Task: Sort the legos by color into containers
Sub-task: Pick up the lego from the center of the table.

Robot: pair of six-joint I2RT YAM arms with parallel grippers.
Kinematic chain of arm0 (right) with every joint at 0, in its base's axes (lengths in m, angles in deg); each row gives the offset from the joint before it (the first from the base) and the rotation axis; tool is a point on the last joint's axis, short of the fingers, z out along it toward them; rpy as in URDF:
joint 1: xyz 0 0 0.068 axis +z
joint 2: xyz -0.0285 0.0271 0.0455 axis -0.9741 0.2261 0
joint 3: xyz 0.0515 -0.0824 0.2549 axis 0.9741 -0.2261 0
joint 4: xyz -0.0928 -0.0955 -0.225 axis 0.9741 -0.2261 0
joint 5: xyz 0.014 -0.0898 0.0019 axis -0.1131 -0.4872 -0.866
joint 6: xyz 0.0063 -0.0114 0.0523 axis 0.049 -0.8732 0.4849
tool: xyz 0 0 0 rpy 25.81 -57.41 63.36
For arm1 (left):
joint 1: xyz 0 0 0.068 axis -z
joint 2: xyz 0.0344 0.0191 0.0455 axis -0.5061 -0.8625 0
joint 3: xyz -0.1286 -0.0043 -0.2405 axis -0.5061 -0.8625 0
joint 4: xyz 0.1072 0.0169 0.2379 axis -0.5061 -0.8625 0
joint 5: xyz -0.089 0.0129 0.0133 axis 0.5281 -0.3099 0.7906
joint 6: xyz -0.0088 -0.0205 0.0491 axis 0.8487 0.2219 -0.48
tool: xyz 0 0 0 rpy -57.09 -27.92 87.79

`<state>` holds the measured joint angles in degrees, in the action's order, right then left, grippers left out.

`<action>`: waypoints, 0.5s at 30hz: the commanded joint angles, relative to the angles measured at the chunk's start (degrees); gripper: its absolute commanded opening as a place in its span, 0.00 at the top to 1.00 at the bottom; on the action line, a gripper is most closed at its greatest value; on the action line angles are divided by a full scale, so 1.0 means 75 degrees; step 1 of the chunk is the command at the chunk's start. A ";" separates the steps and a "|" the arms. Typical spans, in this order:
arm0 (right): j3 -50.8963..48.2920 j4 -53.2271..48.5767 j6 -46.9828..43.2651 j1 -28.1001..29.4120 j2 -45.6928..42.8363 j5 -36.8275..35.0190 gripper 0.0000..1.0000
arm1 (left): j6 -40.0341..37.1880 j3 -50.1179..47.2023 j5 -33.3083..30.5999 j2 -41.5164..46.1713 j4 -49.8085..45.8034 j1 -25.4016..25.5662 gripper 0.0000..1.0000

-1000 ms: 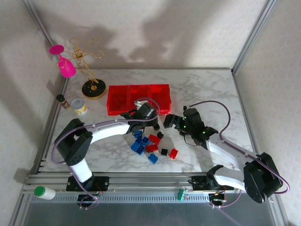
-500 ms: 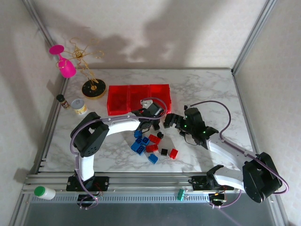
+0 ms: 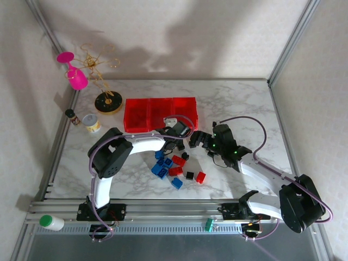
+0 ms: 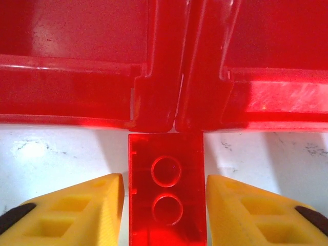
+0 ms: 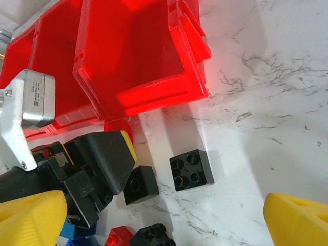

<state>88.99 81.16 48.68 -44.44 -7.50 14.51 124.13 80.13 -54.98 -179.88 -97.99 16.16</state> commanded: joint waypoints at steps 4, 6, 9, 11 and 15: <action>-0.0037 0.0114 0.0051 -0.0077 0.0084 0.0122 0.01 | -0.0140 0.0189 -0.0262 -0.0151 -0.0161 -0.0010 0.63; -0.0014 0.0092 0.0048 -0.0078 0.0081 0.0133 0.01 | -0.0143 0.0139 -0.0262 -0.0097 -0.0157 0.0002 0.65; 0.0036 0.0033 -0.0001 -0.0078 0.0075 0.0120 0.01 | -0.0141 -0.0023 -0.0260 0.0069 -0.0087 0.0002 0.68; 0.0064 -0.0023 -0.0027 -0.0074 0.0061 0.0104 0.01 | -0.0163 -0.0085 -0.0197 0.0185 -0.0106 0.0003 0.69; 0.0198 -0.0113 -0.0246 -0.0078 0.0031 0.0187 0.01 | -0.0216 -0.0348 -0.0125 0.0629 -0.0152 0.0037 0.69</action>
<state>88.99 81.25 48.35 -44.44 -7.21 14.75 123.52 79.23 -55.14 -179.11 -97.99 16.18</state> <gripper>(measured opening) 0.988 0.334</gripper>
